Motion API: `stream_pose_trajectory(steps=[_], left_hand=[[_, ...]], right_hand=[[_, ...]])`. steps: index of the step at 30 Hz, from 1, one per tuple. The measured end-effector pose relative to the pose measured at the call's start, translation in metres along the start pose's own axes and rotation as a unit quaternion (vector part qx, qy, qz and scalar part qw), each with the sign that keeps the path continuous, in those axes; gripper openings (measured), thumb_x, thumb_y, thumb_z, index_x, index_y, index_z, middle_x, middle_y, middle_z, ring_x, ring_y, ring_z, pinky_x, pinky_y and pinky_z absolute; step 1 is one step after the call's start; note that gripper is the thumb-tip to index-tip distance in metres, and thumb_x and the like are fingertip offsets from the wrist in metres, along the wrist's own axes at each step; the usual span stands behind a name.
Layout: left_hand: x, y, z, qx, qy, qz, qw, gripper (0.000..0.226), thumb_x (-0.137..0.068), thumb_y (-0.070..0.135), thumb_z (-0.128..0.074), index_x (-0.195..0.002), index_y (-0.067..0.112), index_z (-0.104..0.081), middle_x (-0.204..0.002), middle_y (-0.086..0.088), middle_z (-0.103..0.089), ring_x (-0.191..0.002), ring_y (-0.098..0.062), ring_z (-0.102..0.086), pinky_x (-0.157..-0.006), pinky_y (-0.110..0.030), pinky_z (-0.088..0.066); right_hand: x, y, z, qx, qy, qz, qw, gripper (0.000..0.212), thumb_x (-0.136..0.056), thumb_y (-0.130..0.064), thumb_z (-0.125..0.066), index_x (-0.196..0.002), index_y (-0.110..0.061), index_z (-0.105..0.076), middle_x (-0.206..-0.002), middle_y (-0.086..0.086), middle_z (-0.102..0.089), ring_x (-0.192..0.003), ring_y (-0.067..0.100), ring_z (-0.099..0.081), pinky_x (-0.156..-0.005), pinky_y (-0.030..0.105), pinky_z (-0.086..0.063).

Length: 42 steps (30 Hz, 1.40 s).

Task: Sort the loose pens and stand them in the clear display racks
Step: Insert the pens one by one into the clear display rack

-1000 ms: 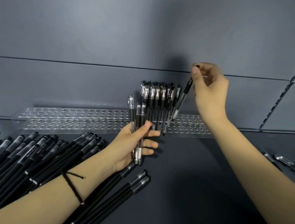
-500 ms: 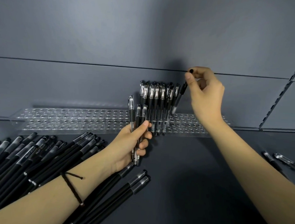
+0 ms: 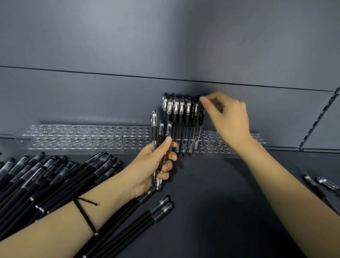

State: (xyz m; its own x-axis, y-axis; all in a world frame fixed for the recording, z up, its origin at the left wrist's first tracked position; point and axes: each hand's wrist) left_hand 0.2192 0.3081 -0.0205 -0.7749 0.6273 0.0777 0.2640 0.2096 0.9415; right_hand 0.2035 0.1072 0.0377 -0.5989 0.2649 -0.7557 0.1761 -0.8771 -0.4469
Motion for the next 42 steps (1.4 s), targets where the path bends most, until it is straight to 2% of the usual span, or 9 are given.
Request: stream_pose_trajectory(steps=[2, 5, 10, 15, 21, 25, 29, 35, 42], left_hand=[[0.000, 0.000, 0.000, 0.008, 0.000, -0.003, 1.000, 0.023, -0.098, 0.031, -0.050, -0.103, 0.012, -0.061, -0.064, 0.002, -0.055, -0.047, -0.006, -0.039, -0.036, -0.016, -0.028], [0.002, 0.001, -0.002, 0.025, -0.018, -0.021, 0.999, 0.023, -0.100, 0.025, -0.048, -0.113, 0.011, -0.062, -0.066, 0.001, -0.057, -0.051, -0.007, -0.041, -0.039, -0.017, -0.030], [0.007, 0.002, -0.006, 0.006, -0.065, -0.063, 0.996, 0.034, -0.094, 0.036, -0.048, -0.121, 0.018, -0.058, -0.071, -0.001, -0.062, -0.058, -0.009, -0.051, -0.051, -0.022, -0.043], [0.008, 0.004, -0.005, -0.020, -0.066, -0.068, 0.995, 0.037, -0.094, 0.041, -0.045, -0.120, 0.014, -0.051, -0.071, -0.001, -0.064, -0.053, -0.009, -0.049, -0.050, -0.022, -0.041], [0.006, 0.002, -0.003, -0.019, -0.039, -0.048, 0.998, 0.039, -0.093, 0.047, -0.042, -0.119, 0.024, -0.060, -0.074, -0.001, -0.069, -0.055, -0.012, -0.062, -0.048, -0.022, -0.050], [0.004, 0.002, 0.000, -0.016, -0.011, -0.022, 1.000, 0.034, -0.097, 0.045, -0.042, -0.118, 0.024, -0.059, -0.073, 0.000, -0.067, -0.046, -0.009, -0.052, -0.038, -0.017, -0.034], [0.002, 0.000, 0.001, -0.034, -0.013, -0.028, 0.999, 0.034, -0.099, 0.043, -0.042, -0.122, 0.023, -0.059, -0.065, 0.003, -0.054, -0.045, -0.006, -0.032, -0.039, -0.017, -0.023], [-0.001, -0.002, 0.003, -0.028, -0.008, -0.026, 0.999, 0.034, -0.099, 0.041, -0.044, -0.122, 0.022, -0.060, -0.063, 0.004, -0.051, -0.046, -0.006, -0.030, -0.040, -0.017, -0.022], [-0.003, -0.002, 0.003, -0.031, -0.010, -0.025, 0.999, 0.034, -0.099, 0.041, -0.043, -0.122, 0.022, -0.060, -0.063, 0.004, -0.051, -0.046, -0.006, -0.030, -0.040, -0.017, -0.022]], right_hand=[[-0.002, -0.003, 0.000, -0.005, 0.040, 0.018, 0.999, 0.042, -0.096, -0.044, -0.050, -0.082, -0.010, -0.071, -0.069, 0.001, -0.056, -0.062, 0.019, -0.050, -0.059, 0.030, -0.040], [0.000, -0.016, 0.003, -0.032, 0.064, 0.052, 0.996, 0.038, -0.095, -0.038, -0.052, -0.080, -0.010, -0.072, -0.071, -0.003, -0.053, -0.064, 0.008, -0.045, -0.060, 0.026, -0.035], [0.006, -0.042, 0.011, -0.065, -0.203, 0.036, 0.976, 0.031, -0.089, -0.044, -0.064, -0.075, -0.018, -0.072, -0.062, -0.007, -0.064, -0.055, 0.005, -0.051, -0.058, 0.022, -0.042], [0.013, -0.054, 0.008, -0.133, -0.263, 0.030, 0.955, 0.013, -0.087, -0.026, -0.071, -0.084, -0.014, -0.074, -0.070, -0.004, -0.072, -0.051, 0.003, -0.053, -0.055, 0.014, -0.044], [0.007, -0.051, 0.010, -0.280, -0.224, -0.099, 0.928, 0.005, -0.094, -0.013, -0.061, -0.090, -0.011, -0.064, -0.053, -0.003, -0.057, -0.038, 0.002, -0.043, -0.041, 0.012, -0.034], [-0.003, -0.042, 0.014, -0.324, -0.103, -0.112, 0.934, 0.013, -0.096, -0.006, -0.057, -0.098, -0.019, -0.057, -0.063, -0.003, -0.055, -0.042, 0.003, -0.042, -0.041, 0.014, -0.034], [-0.012, -0.026, 0.025, -0.219, -0.053, -0.035, 0.974, 0.028, -0.093, -0.007, -0.060, -0.110, -0.029, -0.057, -0.071, -0.004, -0.059, -0.049, 0.008, -0.048, -0.054, 0.020, -0.044], [-0.018, -0.012, 0.030, -0.120, 0.005, 0.007, 0.993, 0.027, -0.091, -0.011, -0.061, -0.113, -0.027, -0.058, -0.078, -0.001, -0.064, -0.062, 0.026, -0.055, -0.062, 0.027, -0.046], [-0.012, -0.009, 0.021, -0.098, -0.006, 0.013, 0.995, 0.025, -0.091, -0.012, -0.063, -0.114, -0.021, -0.057, -0.081, 0.002, -0.067, -0.057, 0.008, -0.048, -0.061, 0.013, -0.040]])
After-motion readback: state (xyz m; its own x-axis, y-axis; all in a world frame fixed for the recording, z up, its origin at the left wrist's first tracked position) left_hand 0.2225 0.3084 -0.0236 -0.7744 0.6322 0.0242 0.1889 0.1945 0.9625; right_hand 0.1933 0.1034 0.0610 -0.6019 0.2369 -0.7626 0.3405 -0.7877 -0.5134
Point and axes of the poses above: each hand's wrist, its own x-axis away from the middle knuckle, its own z-axis out of the back of the hand, y = z × x
